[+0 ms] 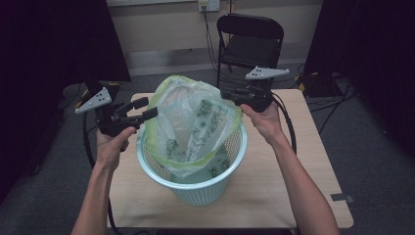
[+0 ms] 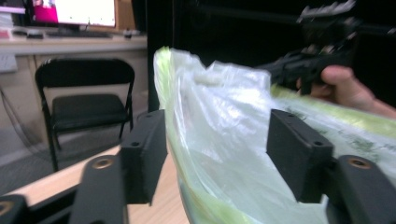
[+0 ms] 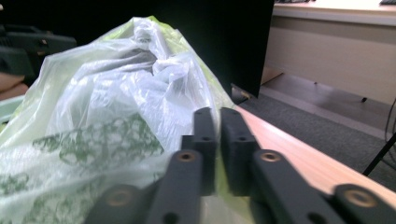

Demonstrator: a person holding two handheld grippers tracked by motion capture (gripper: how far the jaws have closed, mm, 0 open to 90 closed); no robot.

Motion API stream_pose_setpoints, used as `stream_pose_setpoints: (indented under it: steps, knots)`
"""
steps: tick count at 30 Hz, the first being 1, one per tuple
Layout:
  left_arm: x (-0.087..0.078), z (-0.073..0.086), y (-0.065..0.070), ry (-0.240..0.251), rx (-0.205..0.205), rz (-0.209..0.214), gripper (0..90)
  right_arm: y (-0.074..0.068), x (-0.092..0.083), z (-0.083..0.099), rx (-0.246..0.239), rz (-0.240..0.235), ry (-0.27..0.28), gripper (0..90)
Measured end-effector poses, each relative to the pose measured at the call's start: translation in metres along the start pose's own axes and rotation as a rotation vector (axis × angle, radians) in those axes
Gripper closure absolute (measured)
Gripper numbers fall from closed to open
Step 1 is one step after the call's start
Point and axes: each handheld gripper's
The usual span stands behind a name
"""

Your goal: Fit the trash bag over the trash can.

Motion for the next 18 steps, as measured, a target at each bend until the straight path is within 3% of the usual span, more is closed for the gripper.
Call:
stream_pose_setpoints:
  steps: [2, 3, 5, 6, 9, 12, 14, 15, 17, 18]
  knots:
    - [0.002, 0.003, -0.003, -0.017, -0.012, 0.009, 59.0, -0.002, 0.002, -0.003, 0.001, -0.001, 0.003, 86.7]
    - [0.002, 0.005, -0.004, -0.024, -0.016, 0.022, 59.0, -0.003, 0.001, -0.004, 0.0, 0.001, 0.006, 81.7]
    - [-0.001, 0.007, -0.004, -0.027, 0.005, 0.027, 85.5, -0.005, -0.003, -0.006, 0.002, 0.012, 0.023, 61.9]
    - [-0.003, 0.007, -0.005, -0.027, 0.009, 0.018, 89.7, -0.005, -0.005, -0.006, -0.001, 0.024, 0.029, 56.1]
    - [-0.012, 0.004, -0.008, -0.016, 0.014, -0.004, 90.0, -0.004, -0.014, -0.004, 0.002, 0.044, 0.041, 49.3]
    - [-0.018, 0.002, -0.01, -0.005, 0.007, -0.014, 90.0, -0.002, -0.02, -0.001, 0.006, 0.044, 0.046, 48.9]
    - [-0.023, 0.0, -0.012, 0.001, 0.01, -0.021, 90.0, 0.001, -0.022, 0.003, 0.013, 0.047, 0.04, 53.4]
    - [-0.027, -0.001, -0.014, -0.001, 0.017, -0.031, 90.0, 0.003, -0.023, 0.007, 0.019, 0.036, 0.031, 61.8]
    - [-0.029, -0.001, -0.016, 0.002, 0.014, -0.037, 90.0, 0.003, -0.023, 0.008, 0.014, 0.038, 0.033, 65.5]
    - [-0.03, -0.002, -0.017, 0.004, 0.011, -0.039, 90.0, 0.004, -0.023, 0.009, 0.019, 0.039, 0.034, 71.5]
Point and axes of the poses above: each handheld gripper's, and its own axes: x roughly forward along the jaws, z roughly out of its underside, y roughly to its right, and after that the axes turned 13 degrees about y, right-handed
